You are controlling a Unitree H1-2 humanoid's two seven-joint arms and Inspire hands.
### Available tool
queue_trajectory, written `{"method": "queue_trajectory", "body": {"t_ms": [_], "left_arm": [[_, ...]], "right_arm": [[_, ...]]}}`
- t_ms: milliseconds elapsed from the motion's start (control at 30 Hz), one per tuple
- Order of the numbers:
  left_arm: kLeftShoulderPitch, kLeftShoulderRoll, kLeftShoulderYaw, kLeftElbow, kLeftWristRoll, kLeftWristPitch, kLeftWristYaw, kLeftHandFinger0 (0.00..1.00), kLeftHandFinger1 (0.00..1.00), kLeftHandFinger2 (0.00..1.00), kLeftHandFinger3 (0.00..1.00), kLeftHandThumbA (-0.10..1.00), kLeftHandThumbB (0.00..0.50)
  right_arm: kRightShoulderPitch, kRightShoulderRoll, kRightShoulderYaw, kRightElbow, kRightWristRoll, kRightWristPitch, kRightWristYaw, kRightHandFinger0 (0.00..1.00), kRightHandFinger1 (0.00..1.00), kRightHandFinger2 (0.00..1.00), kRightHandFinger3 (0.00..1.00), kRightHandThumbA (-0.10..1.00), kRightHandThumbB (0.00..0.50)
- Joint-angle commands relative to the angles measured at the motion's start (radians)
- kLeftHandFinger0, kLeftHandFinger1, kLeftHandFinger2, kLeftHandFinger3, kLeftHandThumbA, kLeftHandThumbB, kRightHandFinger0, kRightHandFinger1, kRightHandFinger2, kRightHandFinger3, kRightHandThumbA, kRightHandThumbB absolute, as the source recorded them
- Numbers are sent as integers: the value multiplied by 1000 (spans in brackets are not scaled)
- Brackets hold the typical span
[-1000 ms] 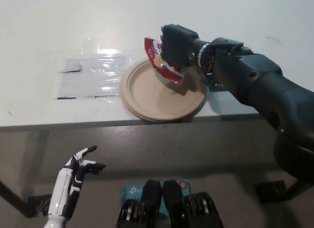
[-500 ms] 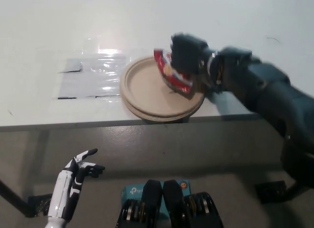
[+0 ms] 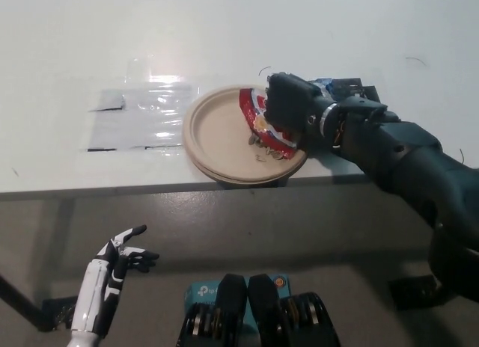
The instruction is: The robot picks up a small bag of sunflower seeds on the right hand side and take it to the empty plate on the left hand side then pours some sunflower seeds on to the plate.
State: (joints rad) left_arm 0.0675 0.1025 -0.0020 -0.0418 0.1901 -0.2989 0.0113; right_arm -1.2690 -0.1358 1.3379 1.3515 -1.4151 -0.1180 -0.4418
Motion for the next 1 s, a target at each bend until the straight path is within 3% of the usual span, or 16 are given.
{"method": "queue_trajectory", "body": {"t_ms": [0, 33, 67, 100, 133, 200, 233, 267, 333, 433, 533, 567, 667, 700, 833, 967], "left_arm": [[-7, 13, -1, -33, 1, -24, 0, 487, 479, 489, 771, 1000, 0], [-9, 14, -1, -30, 2, -25, 1, 487, 479, 489, 771, 1000, 0], [-11, 15, -2, -26, 0, -30, 0, 483, 478, 488, 766, 1000, 0], [-14, 15, -2, -23, 5, -30, 2, 482, 477, 487, 766, 1000, 0], [-15, 15, -2, -23, 8, -24, 2, 488, 473, 485, 766, 1000, 10], [-14, 13, -2, -26, 6, -19, 1, 489, 472, 482, 765, 1000, 2], [-14, 12, -2, -27, 5, -19, 1, 487, 472, 480, 764, 1000, 0], [-12, 13, -2, -26, 2, -23, 0, 487, 471, 479, 763, 1000, 1], [-11, 13, -2, -26, -4, -23, -2, 492, 472, 472, 762, 1000, 5], [-7, 10, -6, -23, -1, -23, -2, 484, 469, 477, 768, 1000, 8], [0, 11, -5, -30, 4, -19, 0, 488, 465, 488, 773, 1000, 5], [-2, 9, -4, -27, 4, -21, 2, 481, 465, 493, 771, 1000, 1], [-1, 6, -2, -23, 9, -27, 9, 473, 459, 493, 766, 1000, 0], [2, 5, -2, -23, 13, -27, 12, 473, 458, 493, 766, 1000, 0], [6, 1, -1, -20, 10, -30, 13, 471, 446, 489, 761, 1000, 1], [20, -2, 1, -24, 6, -26, 14, 449, 428, 474, 750, 1000, 0]], "right_arm": [[-66, -7, -13, 0, 9, -16, -14, 0, 0, 162, 585, -37, 397], [-76, -5, -12, 1, 7, -13, 14, 0, 0, 172, 549, -60, 361], [-86, -3, -27, 1, 21, -3, 39, 0, 0, 171, 351, 63, 344], [-95, -5, -27, 1, 19, -2, 41, 0, 0, 156, 238, 167, 342], [-109, -12, -37, -1, 26, -12, 25, 0, 0, 154, 129, 188, 372], [-128, -17, -36, -2, 21, -16, 25, 0, 0, 213, 102, 388, 487], [-134, -18, -35, -1, 16, -6, 22, 0, 0, 283, 96, 430, 499], [-144, -18, -29, 0, 8, 5, 14, 0, 16, 326, 235, 42, 366], [-165, -25, -60, -2, 38, -1, 5, 0, 0, 293, 287, -78, 357], [-177, -38, -100, -2, 61, 4, -12, 0, 0, 111, 291, -77, 398], [-186, -51, -152, -2, 99, -31, -2, 0, 0, 97, 466, -72, 402], [-189, -54, -161, 1, 99, -35, -7, 0, 0, 12, 421, -34, 415], [-191, -60, -178, 4, 95, -23, -11, 0, 0, 0, 324, 63, 425], [-186, -64, -194, 0, 105, -10, -5, 0, 0, 0, 293, 51, 403], [-163, -81, -238, -5, 136, -26, -49, 0, 0, 0, 334, -16, 406], [-123, -99, -275, -7, 152, -28, -123, 0, 0, 0, 234, -41, 402]]}}
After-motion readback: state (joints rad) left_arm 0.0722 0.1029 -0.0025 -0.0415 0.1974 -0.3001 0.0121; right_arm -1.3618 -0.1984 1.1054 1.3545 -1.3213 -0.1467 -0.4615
